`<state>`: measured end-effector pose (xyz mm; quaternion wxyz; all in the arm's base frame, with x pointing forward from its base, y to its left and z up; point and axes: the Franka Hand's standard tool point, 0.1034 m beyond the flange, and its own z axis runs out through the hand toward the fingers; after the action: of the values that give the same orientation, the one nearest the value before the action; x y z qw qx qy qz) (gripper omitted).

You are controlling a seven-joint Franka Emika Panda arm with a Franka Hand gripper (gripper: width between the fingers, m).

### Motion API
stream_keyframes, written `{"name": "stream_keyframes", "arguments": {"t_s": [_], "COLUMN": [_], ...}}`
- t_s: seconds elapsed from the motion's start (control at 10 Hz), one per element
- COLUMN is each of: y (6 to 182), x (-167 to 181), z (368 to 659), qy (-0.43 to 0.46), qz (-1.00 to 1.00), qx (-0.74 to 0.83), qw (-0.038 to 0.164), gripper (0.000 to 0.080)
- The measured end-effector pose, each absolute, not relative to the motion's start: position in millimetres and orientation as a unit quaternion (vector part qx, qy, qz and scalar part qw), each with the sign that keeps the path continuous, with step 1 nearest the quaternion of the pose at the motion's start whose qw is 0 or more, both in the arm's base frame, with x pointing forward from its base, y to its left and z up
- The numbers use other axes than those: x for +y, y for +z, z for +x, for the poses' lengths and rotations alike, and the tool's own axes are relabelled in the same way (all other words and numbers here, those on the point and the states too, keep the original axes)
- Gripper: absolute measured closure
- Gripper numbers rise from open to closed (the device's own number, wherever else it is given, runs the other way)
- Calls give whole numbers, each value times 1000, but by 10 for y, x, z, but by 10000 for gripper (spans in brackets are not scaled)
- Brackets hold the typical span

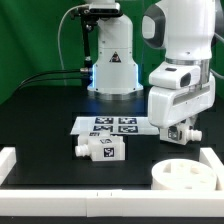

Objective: Assemble stool

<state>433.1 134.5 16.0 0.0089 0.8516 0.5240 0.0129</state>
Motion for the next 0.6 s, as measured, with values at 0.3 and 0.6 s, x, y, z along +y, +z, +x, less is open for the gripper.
{"name": "stream_keyframes", "arguments": {"t_s": [0.3, 0.6], "y": [141, 126], "x": [1294, 1252], "z": [4300, 4279], "qy": [18, 12], "qz": [761, 611], "qx": [648, 791], "qw": [18, 27], "gripper": [476, 476]}}
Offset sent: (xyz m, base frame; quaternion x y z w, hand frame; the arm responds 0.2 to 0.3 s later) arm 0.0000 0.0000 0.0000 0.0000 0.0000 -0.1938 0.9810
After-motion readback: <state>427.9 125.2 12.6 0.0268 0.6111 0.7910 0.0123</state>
